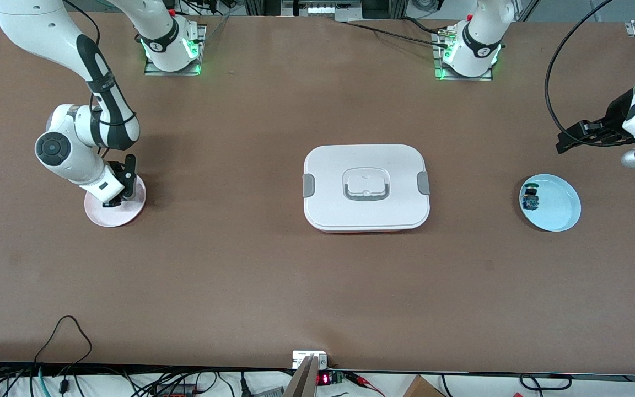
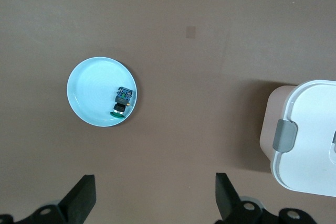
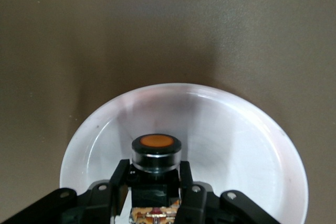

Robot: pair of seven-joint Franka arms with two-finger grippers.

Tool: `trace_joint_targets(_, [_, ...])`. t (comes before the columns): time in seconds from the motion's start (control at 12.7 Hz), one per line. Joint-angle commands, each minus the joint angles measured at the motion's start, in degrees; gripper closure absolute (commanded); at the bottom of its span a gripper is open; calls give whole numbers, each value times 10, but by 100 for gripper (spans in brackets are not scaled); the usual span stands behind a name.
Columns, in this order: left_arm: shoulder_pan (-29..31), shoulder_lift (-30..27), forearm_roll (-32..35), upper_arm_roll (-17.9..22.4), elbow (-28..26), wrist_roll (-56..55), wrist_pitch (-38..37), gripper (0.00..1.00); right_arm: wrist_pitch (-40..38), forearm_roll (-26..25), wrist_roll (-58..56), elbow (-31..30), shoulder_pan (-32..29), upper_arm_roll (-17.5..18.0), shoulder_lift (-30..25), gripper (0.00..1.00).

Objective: Transfer orange switch to right arm and place
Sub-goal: 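Lower the switch onto the white plate and open the right gripper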

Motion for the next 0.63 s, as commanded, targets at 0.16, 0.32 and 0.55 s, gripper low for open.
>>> trace_joint_targets(0.16, [2, 11, -10, 2, 17, -3, -6, 0, 23, 7, -18, -8, -17, 6, -3, 93])
trace_joint_targets(0.32, [2, 11, -6, 2, 17, -3, -6, 0, 23, 10, -8, -8, -17, 6, -3, 29])
trace_joint_targets(0.55, [5, 17, -6, 2, 17, -3, -5, 0, 16, 35, -7, -7, -16, 6, -26, 0])
